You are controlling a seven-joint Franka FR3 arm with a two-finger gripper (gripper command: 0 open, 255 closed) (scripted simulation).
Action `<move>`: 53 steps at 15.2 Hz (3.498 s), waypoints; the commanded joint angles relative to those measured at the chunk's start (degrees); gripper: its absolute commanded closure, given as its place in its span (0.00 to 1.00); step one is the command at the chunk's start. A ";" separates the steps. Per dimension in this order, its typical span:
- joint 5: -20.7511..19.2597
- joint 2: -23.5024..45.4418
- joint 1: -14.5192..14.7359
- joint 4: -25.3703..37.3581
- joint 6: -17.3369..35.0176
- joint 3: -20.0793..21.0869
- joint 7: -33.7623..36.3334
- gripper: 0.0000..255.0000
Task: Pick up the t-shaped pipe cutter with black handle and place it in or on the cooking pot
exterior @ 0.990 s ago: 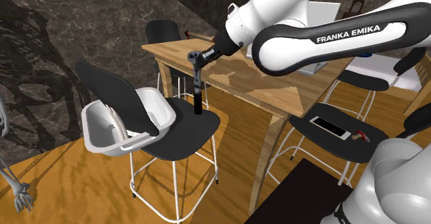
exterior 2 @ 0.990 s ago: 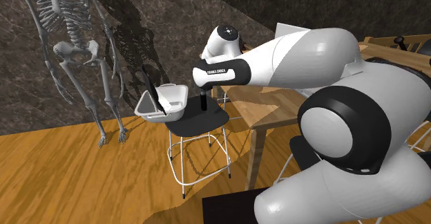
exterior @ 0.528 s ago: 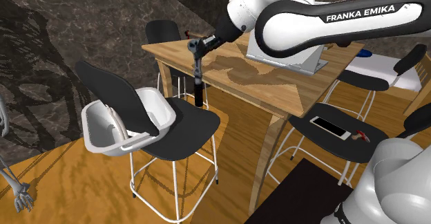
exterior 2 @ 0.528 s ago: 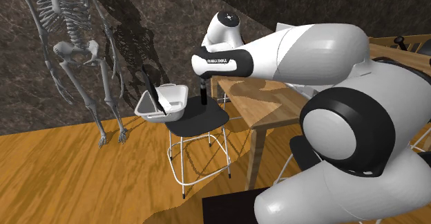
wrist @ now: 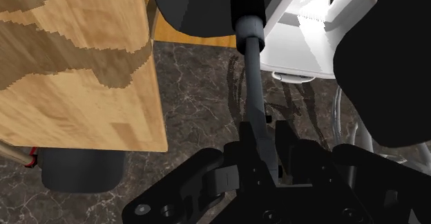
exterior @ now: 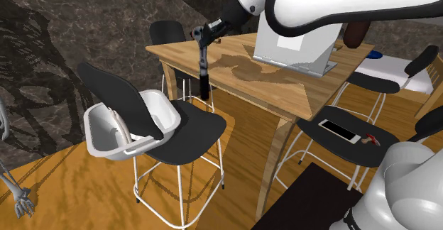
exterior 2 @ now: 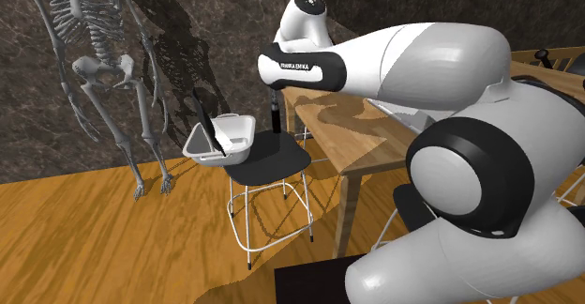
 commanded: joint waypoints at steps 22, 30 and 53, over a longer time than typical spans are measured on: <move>-24.31 41.45 8.21 65.56 -28.73 13.11 18.79 1.00; -25.83 43.36 9.56 64.63 -26.35 12.58 20.70 1.00; -27.54 35.60 5.68 35.96 -5.74 11.19 28.29 1.00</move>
